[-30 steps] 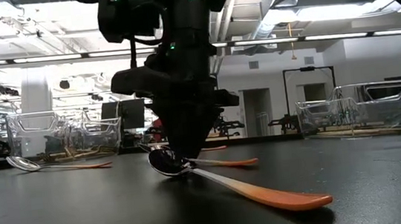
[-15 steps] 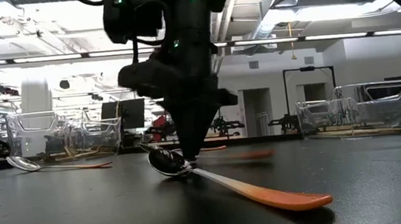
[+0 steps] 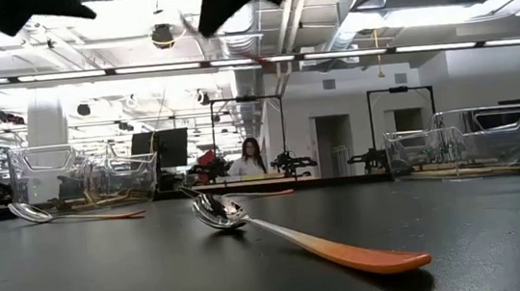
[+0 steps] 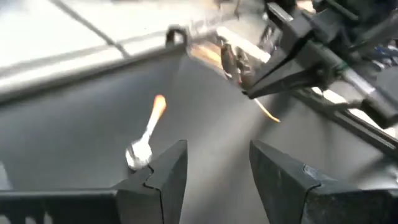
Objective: Sort silverware by color (type)
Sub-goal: Put the orange spoon into the bottom left transparent bin
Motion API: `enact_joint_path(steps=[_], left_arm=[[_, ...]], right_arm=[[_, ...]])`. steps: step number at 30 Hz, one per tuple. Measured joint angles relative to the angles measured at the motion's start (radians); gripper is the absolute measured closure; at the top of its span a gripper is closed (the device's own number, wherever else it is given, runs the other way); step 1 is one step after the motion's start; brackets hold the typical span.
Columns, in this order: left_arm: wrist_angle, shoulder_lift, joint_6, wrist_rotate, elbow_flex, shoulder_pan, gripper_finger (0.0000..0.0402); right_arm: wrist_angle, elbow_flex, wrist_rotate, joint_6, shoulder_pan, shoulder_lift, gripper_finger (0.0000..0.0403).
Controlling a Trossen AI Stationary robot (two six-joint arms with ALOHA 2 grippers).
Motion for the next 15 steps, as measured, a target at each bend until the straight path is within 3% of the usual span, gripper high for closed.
enact_joint_path(steps=[3, 8, 15], left_arm=[[0.149, 0.008, 0.249, -0.013, 0.0, 0.057, 0.0241], [0.478, 0.03, 0.606, 0.172, 0.0, 0.209, 0.0228], [0.541, 0.036, 0.613, 0.203, 0.0, 0.334, 0.0192]], right_arm=[[0.042, 0.003, 0.077, -0.044, 0.01, -0.006, 0.04], [0.063, -0.002, 0.172, -0.108, 0.035, 0.012, 0.0401], [0.066, 0.0, 0.344, -0.183, 0.063, 0.009, 0.0401]])
